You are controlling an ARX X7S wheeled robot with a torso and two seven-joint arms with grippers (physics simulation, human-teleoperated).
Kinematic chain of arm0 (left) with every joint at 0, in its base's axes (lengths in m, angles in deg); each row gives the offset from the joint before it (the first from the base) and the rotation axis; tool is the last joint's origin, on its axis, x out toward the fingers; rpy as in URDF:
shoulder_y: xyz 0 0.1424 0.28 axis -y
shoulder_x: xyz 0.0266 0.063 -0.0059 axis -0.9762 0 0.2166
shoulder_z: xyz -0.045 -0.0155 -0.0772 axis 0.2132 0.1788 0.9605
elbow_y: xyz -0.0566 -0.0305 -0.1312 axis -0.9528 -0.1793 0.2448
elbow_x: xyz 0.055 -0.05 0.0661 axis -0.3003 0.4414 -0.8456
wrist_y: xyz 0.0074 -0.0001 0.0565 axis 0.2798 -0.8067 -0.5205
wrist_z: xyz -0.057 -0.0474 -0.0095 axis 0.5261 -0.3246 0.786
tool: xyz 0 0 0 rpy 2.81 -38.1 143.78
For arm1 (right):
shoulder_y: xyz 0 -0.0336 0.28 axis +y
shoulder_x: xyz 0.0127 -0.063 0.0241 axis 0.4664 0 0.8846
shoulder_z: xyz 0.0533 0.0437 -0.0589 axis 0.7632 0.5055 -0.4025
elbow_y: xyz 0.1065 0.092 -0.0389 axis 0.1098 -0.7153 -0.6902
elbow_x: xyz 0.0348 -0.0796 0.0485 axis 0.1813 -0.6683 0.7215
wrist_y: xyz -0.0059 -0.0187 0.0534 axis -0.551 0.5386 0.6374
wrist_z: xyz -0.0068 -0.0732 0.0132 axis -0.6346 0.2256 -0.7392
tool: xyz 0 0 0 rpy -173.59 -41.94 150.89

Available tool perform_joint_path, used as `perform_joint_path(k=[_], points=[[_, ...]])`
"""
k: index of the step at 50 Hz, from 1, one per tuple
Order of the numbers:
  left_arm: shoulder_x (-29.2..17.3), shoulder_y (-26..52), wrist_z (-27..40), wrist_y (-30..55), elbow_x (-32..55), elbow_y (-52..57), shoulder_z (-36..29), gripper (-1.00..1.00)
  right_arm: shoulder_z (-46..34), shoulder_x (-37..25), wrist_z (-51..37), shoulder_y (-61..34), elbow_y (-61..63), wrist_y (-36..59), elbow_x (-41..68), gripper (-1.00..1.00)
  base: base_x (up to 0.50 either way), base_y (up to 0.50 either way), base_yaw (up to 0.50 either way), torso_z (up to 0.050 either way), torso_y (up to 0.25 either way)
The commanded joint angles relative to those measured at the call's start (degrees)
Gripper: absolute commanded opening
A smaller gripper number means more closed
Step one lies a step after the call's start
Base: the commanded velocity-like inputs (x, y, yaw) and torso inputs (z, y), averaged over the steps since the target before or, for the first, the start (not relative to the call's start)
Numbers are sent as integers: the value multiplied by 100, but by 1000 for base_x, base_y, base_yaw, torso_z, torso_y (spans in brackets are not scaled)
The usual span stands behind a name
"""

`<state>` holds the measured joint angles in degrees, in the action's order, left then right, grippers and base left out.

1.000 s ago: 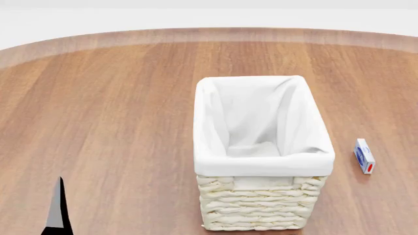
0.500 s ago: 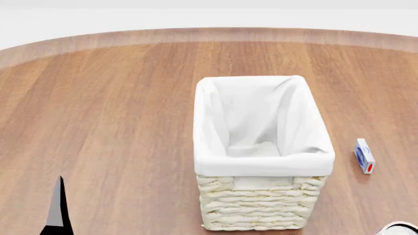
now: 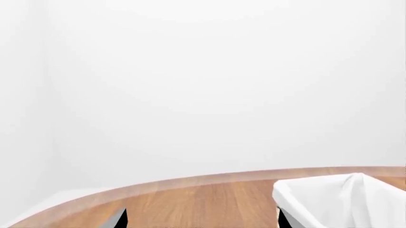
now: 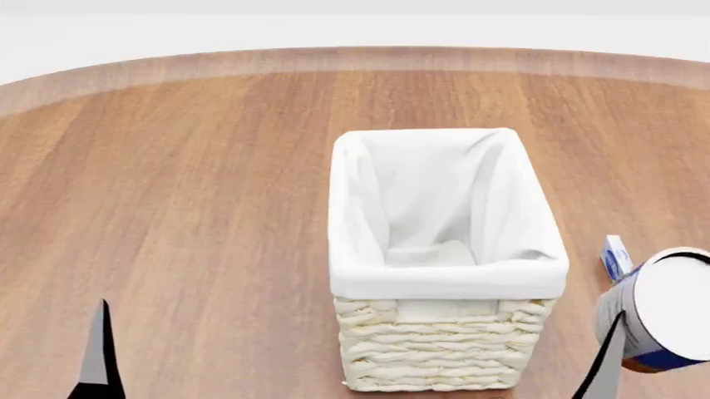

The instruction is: Pick up the alphabet soup and put it in the basket.

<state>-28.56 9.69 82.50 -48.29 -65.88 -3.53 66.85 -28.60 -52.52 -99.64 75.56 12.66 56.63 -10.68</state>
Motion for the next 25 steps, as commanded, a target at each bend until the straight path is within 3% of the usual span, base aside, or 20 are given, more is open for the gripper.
perform_joint_path(k=[1, 25], points=[[-23, -10, 19, -67, 13, -66, -34, 100, -551, -198, 61, -1370, 261, 1034, -63, -100, 0, 0, 0, 0, 0], [-80, -29, 75, -143, 77, -138, -21, 100, -1681, 412, 675, -4367, -1955, 1324, -90, -100, 0, 0, 0, 0, 1]])
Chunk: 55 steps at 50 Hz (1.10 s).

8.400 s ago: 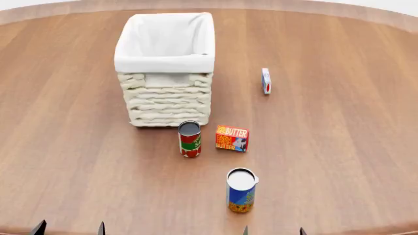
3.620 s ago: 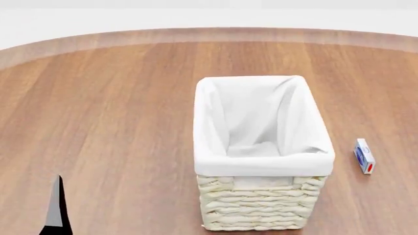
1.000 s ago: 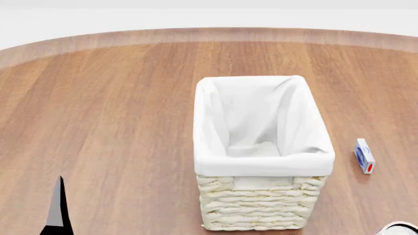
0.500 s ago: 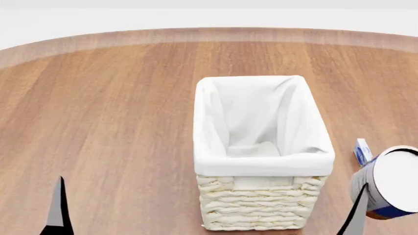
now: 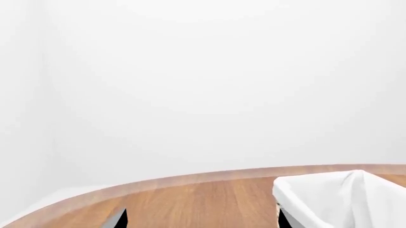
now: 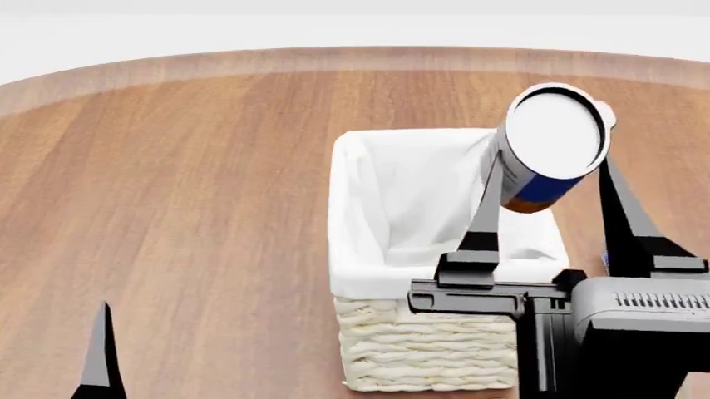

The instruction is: Pick up the alphabet soup and put it in the basket.

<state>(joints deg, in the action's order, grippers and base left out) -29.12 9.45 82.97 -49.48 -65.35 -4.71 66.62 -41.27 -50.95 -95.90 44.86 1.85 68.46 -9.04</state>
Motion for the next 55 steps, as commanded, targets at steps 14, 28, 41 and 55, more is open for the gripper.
perform_joint_path(k=[14, 28, 41, 55], points=[[-45, -9, 50, -104, 77, -86, 20, 100, -597, 608, 641, -2320, -2386, -280, -266, -100, 0, 0, 0, 0, 1], [-78, -4, 85, -118, 115, -85, 27, 100, -792, 940, 1085, -3446, -4020, -596, -259, -100, 0, 0, 0, 0, 1], [-111, 5, 119, -102, 143, -61, 22, 100, -949, 1309, 1295, -4650, -6922, -1474, -638, -100, 0, 0, 0, 0, 0], [-136, 4, 150, -112, 182, -69, 18, 100, -727, 1877, 1799, -6193, -10614, -2286, -872, -100, 0, 0, 0, 0, 1]])
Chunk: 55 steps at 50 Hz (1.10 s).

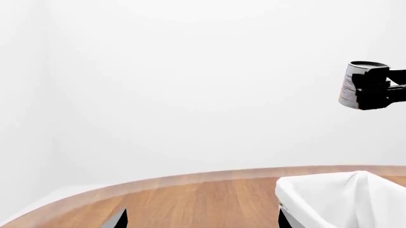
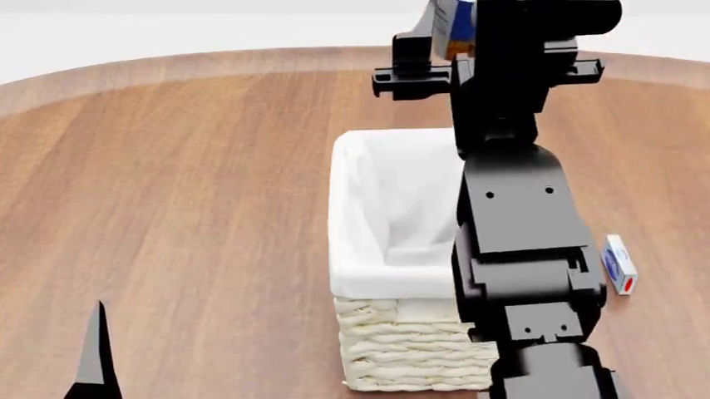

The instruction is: Pick up the alphabet soup and put it in the basket.

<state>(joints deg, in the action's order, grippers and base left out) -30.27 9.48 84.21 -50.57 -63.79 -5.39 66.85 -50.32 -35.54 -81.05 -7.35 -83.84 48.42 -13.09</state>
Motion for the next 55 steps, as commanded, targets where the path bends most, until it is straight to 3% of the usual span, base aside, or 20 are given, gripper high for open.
perform_joint_path(k=[1, 14, 55], points=[[-20, 0, 25, -7, 39, -1, 0, 100, 225, 340, 311, -974, -2045, -276, -526, -100, 0, 0, 0, 0, 0], [-47, 34, 54, 11, 58, -10, -16, 100, 806, 346, 513, -1016, -2046, 602, -1126, -100, 0, 0, 0, 0, 1], [-121, 57, 106, -98, 156, -108, -21, 100, 620, 428, 1339, -864, -2047, 2421, -1384, -100, 0, 0, 0, 0, 1]])
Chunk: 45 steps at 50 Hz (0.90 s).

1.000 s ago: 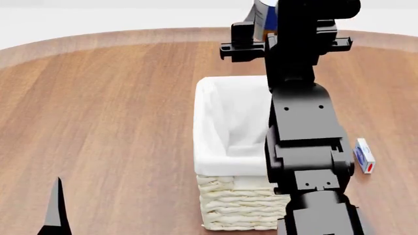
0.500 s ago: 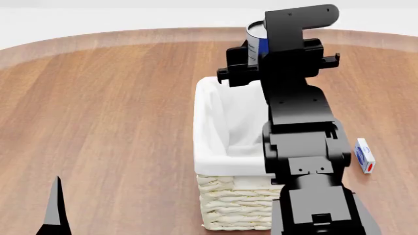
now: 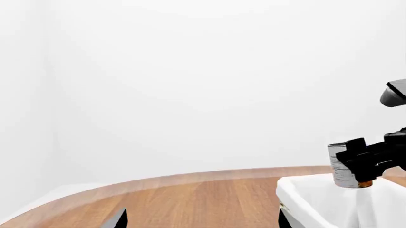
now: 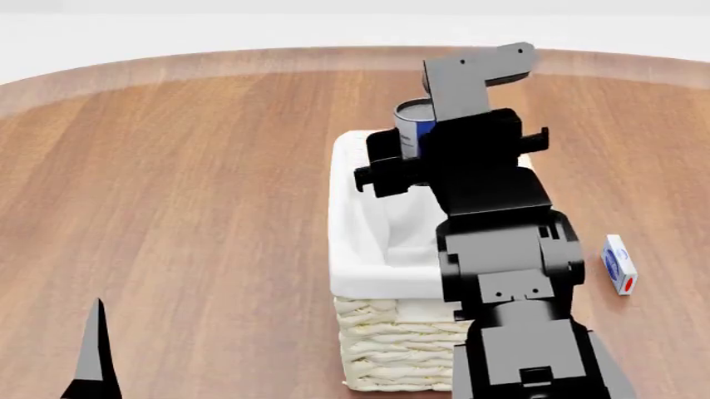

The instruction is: Pick up the alphabet soup and put it in the basket.

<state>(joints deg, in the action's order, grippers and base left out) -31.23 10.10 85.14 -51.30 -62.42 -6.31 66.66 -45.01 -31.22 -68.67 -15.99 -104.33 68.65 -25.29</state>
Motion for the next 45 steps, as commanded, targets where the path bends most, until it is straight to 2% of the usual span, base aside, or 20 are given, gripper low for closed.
perform_joint_path(k=[1, 8, 24, 45], points=[[-27, 2, 24, -12, -1, -35, -15, 100, 131, -5, 85, 2, 1, 491, -147, -100, 0, 0, 0, 0, 0], [-40, 5, 32, -14, 28, -16, -17, 100, 116, -1, 63, 58, 1, 945, -209, -100, 0, 0, 0, 0, 1], [-62, 0, 69, -37, 36, -21, -44, 100, 159, -4, 97, 182, 1, 1175, -195, -100, 0, 0, 0, 0, 1], [-95, -16, 109, -83, 57, -42, -64, 100, 239, -9, 55, 347, 1, 969, -207, -100, 0, 0, 0, 0, 0]])
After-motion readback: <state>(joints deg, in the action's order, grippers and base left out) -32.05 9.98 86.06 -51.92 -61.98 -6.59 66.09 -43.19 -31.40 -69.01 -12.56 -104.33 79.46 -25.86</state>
